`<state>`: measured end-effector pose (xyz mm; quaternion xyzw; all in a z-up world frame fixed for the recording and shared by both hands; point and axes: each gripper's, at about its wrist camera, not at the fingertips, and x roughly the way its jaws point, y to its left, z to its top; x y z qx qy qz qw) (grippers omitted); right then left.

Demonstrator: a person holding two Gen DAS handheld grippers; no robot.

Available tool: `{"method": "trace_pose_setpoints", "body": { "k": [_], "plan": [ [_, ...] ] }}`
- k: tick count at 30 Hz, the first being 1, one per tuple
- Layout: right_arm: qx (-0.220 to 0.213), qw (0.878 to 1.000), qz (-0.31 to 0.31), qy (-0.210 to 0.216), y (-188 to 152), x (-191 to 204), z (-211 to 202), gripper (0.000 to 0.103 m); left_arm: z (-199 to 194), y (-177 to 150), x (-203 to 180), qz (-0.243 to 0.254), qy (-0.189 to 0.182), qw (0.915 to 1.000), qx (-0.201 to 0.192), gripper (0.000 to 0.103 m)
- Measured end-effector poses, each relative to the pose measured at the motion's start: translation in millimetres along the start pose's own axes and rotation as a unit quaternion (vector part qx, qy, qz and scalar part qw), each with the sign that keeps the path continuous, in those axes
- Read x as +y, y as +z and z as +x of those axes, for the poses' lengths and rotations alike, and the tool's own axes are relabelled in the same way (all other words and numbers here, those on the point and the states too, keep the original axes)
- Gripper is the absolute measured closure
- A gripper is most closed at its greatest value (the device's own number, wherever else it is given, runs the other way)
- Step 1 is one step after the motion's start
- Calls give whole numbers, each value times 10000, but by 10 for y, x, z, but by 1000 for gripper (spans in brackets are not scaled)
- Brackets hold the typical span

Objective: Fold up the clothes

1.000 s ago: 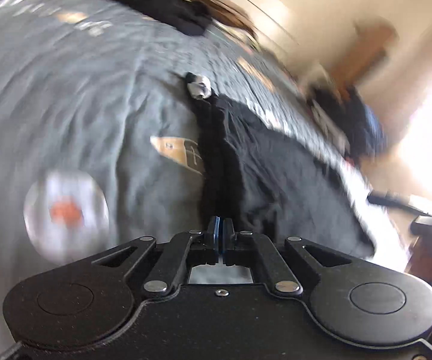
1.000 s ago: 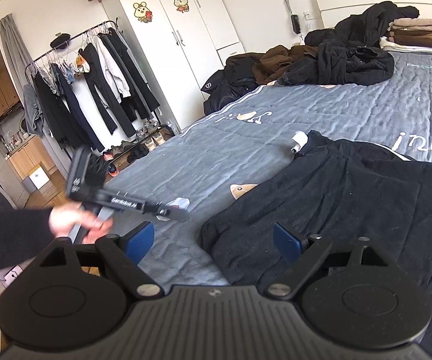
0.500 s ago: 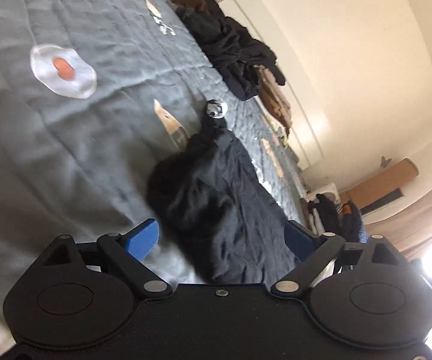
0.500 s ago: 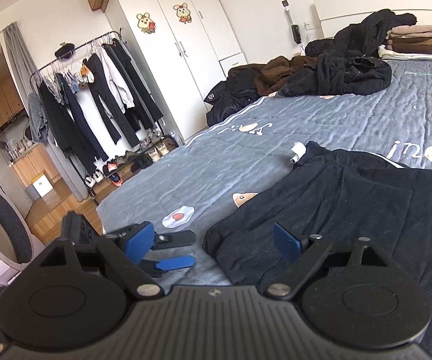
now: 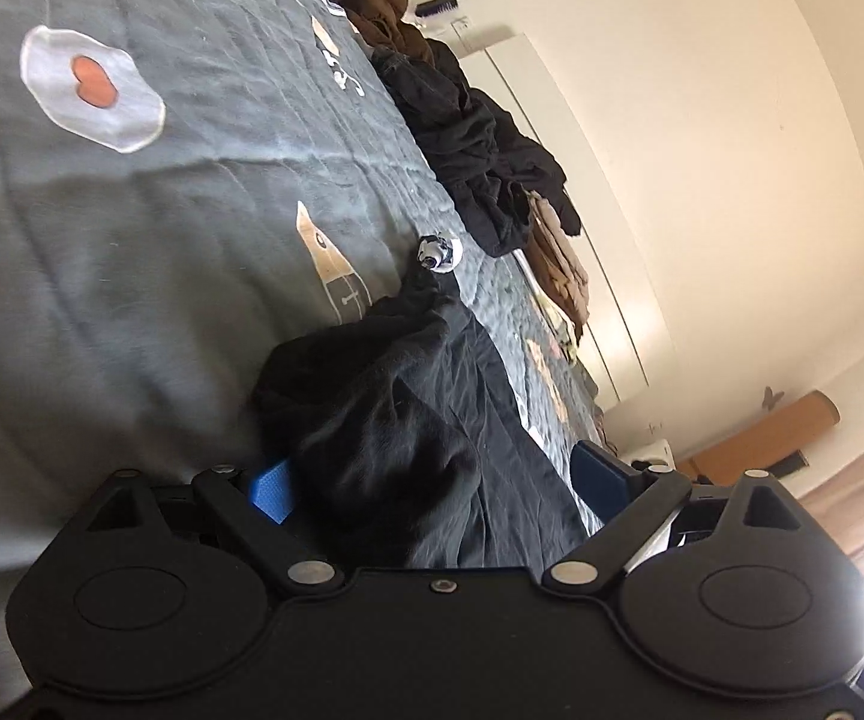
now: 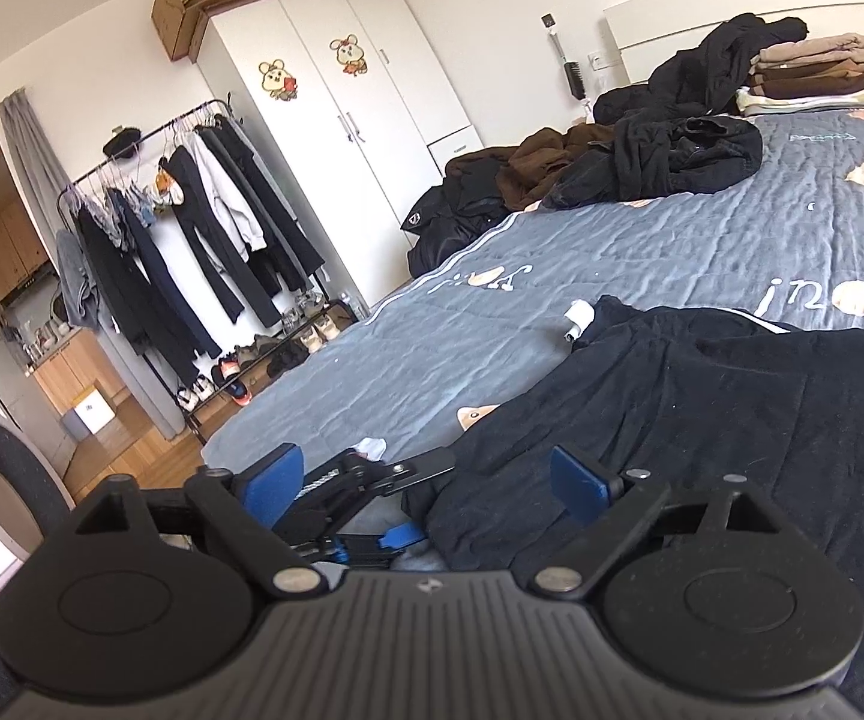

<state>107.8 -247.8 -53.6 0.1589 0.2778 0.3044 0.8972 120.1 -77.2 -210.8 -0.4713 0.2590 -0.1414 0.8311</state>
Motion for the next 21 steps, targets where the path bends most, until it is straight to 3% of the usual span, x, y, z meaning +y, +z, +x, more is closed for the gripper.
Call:
{"method": "trace_pose_setpoints", "body": {
  "k": [4,6,8,10,13,18,19,21],
  "plan": [
    [-43,10000,55,-22,3,-29,-20,13,102,-42,-51,50,159,9997,-190,10],
    [-48,10000,72,-31,1,-41,-25,13,121,-47,-91,9,34,9997,-259,12],
    [-48,10000,77,-32,-1,-55,-38,13,136,-53,-144,126,-105,9997,-204,38],
    [-61,9999,86,-28,-5,-62,-46,13,154,-62,-202,305,-195,9993,-130,48],
    [-72,9999,117,-28,0,-78,-49,13,245,-103,-123,253,249,9994,50,45],
    [-71,9999,133,-39,-1,-98,-52,13,282,-153,-126,203,330,9991,-168,37],
    [-69,9999,132,-41,-2,-101,-53,12,288,-152,-128,154,341,9991,-196,39],
    [-71,9999,130,-56,-1,-105,-57,12,296,-137,-106,-2,364,9991,-232,54]
  ]
}}
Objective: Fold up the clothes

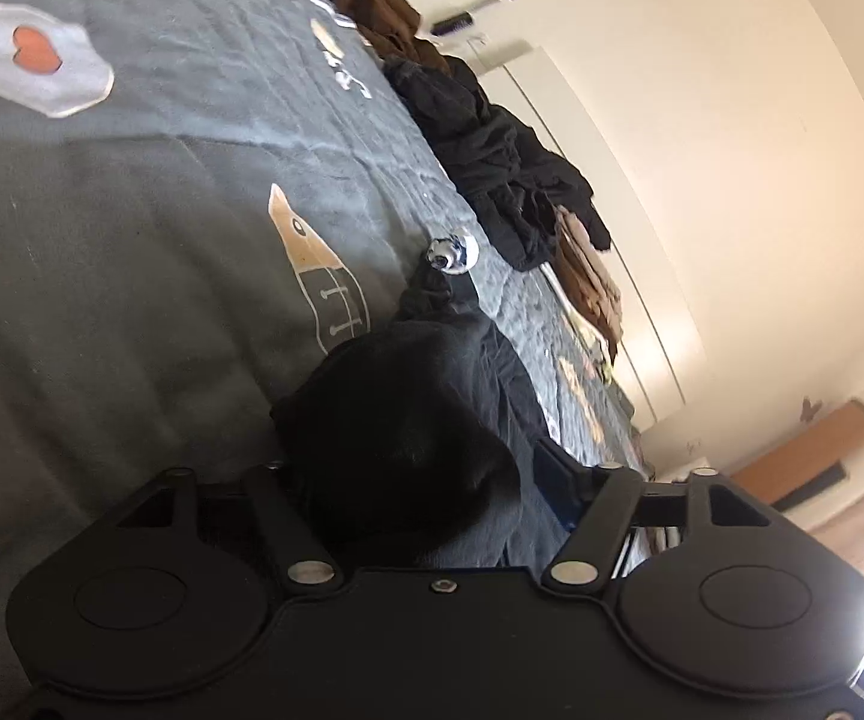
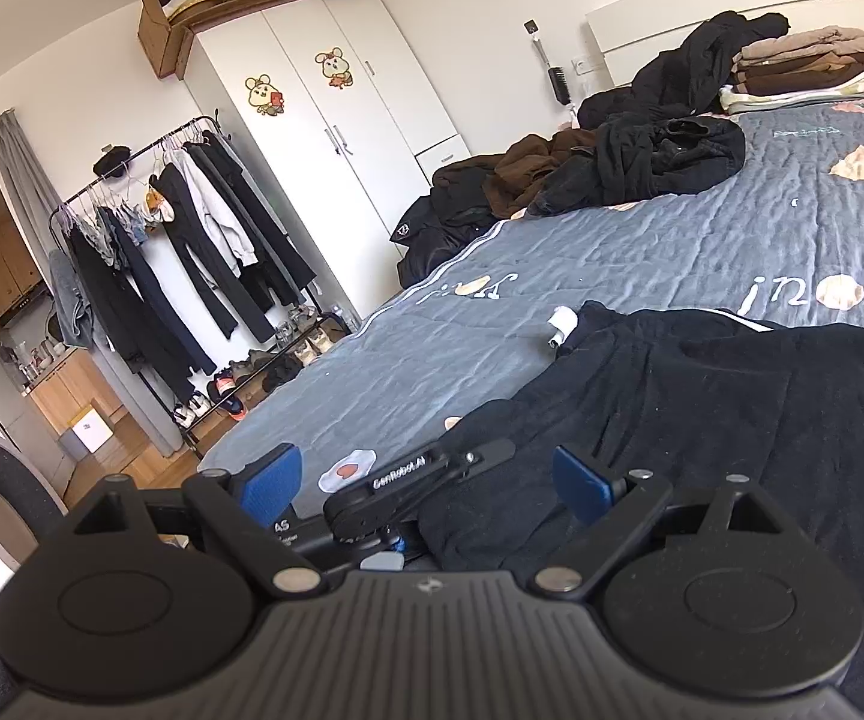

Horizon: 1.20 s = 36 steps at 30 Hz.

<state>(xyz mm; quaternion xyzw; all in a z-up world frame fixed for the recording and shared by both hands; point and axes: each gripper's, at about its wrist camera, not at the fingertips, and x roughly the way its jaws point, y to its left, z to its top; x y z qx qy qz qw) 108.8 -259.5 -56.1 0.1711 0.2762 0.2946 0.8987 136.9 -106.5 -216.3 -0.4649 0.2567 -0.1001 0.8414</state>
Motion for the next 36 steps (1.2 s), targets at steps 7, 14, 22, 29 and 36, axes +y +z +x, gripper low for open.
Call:
{"method": "trace_pose_setpoints", "body": {
  "k": [7,14,22,29,36],
  "plan": [
    [-113,9999,32,-25,38,-38,-96,12,-19,17,-82,287,-81,9995,109,77],
    [-376,9990,96,-216,113,-182,-381,12,71,-70,-725,1723,-246,9842,329,80],
    [-919,9917,505,-743,195,-583,-971,11,270,-554,-1483,3032,-656,9474,782,80],
    [-1587,9731,981,-1353,175,-1010,-1658,9,511,-1130,-2006,3275,-1373,9246,1381,81],
    [-2056,9509,1371,-1865,33,-1352,-2226,8,631,-1935,-2403,3527,-1938,8894,2167,81]
  ]
}}
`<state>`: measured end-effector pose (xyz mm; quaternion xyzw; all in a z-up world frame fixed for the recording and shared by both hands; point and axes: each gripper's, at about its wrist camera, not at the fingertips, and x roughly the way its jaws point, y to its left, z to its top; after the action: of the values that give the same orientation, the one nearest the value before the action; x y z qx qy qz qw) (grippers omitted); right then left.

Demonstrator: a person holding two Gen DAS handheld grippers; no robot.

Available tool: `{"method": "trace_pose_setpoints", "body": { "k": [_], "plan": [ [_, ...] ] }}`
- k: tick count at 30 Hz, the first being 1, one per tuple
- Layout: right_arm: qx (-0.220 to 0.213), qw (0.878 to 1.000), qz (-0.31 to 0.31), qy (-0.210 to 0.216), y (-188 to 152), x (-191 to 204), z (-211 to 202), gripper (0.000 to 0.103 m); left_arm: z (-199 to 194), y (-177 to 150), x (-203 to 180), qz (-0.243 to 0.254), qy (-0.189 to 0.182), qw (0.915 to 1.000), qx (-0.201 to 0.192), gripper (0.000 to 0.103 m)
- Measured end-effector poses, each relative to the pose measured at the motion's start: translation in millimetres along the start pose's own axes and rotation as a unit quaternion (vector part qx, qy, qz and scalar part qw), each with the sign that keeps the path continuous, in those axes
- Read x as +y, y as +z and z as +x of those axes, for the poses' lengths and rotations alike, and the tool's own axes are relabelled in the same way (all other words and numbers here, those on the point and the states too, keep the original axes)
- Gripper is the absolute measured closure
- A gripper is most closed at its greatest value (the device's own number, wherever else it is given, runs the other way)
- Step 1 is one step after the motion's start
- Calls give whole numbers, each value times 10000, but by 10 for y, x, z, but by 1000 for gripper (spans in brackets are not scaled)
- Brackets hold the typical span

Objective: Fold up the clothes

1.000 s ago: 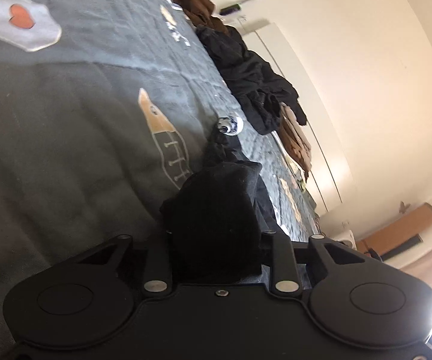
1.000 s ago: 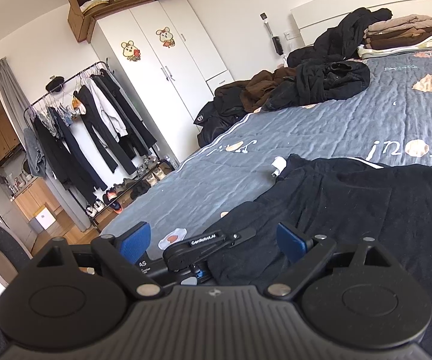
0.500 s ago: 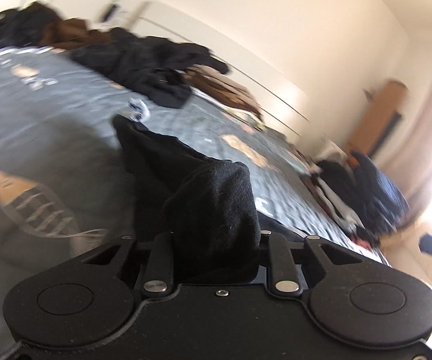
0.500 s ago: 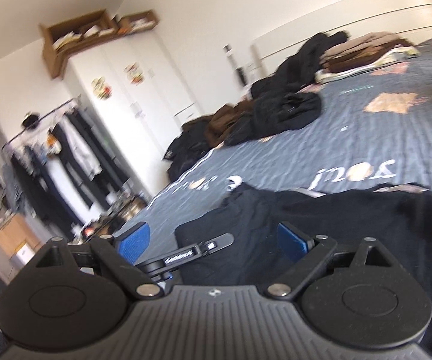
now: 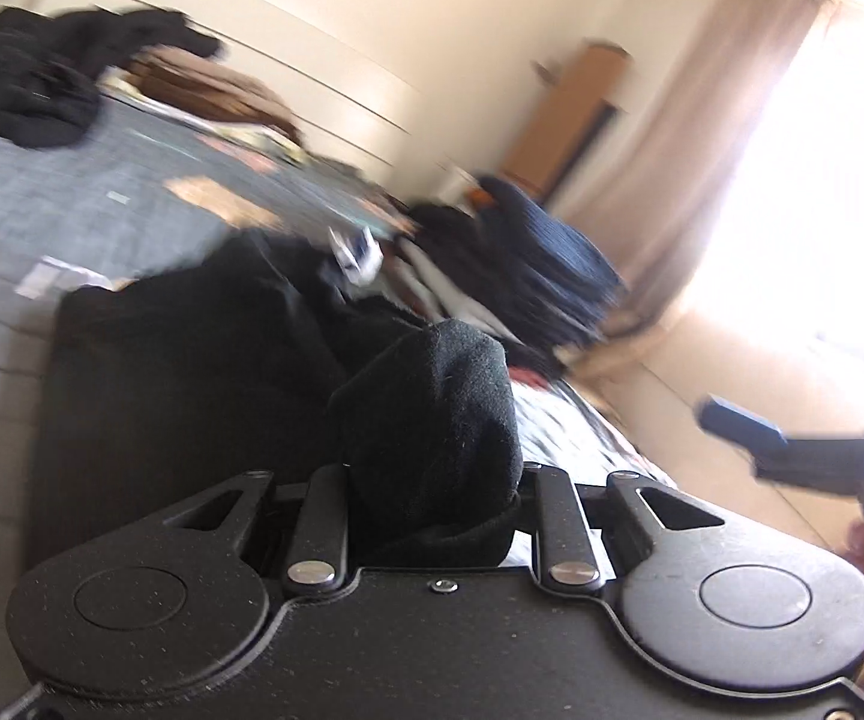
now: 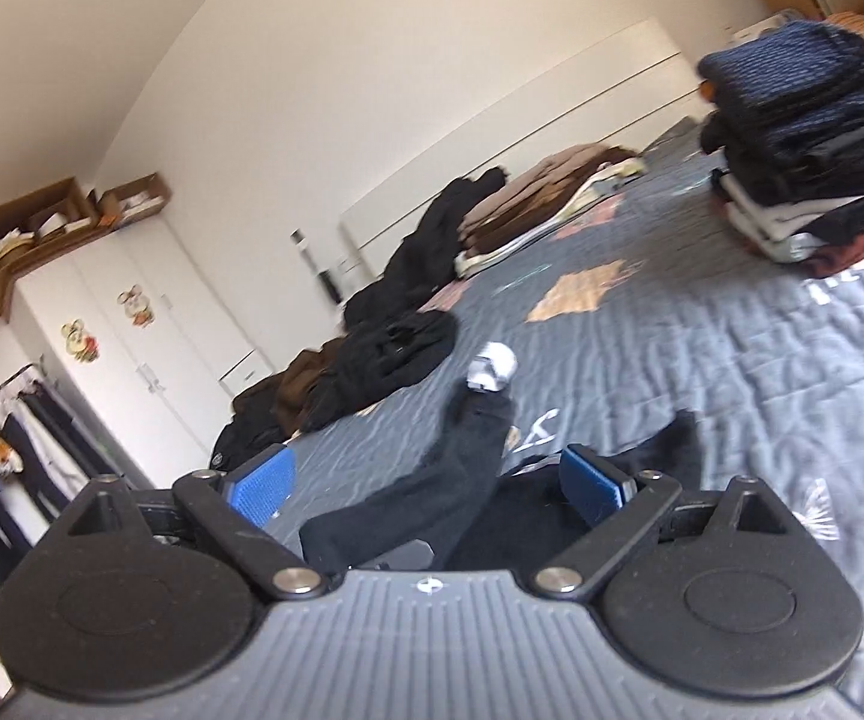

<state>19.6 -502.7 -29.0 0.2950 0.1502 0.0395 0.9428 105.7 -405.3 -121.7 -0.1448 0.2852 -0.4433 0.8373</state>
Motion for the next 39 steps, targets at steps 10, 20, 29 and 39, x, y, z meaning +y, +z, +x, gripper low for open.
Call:
{"method": "trace_pose_setpoints", "body": {
  "k": [10,20,29,39],
  "plan": [
    [-34,9997,6,-246,-10,-274,-142,8,585,-716,-315,1076,537,9824,1428,51],
    [143,9991,157,-369,-63,-406,-150,8,-1,-804,-784,2188,209,9656,1392,19],
    [1090,9937,-86,-239,-237,-242,109,8,-570,5,-351,2353,1067,9630,770,10],
    [2554,9605,-917,-615,-487,-34,540,12,-412,146,46,1694,845,9818,147,9]
  ]
}}
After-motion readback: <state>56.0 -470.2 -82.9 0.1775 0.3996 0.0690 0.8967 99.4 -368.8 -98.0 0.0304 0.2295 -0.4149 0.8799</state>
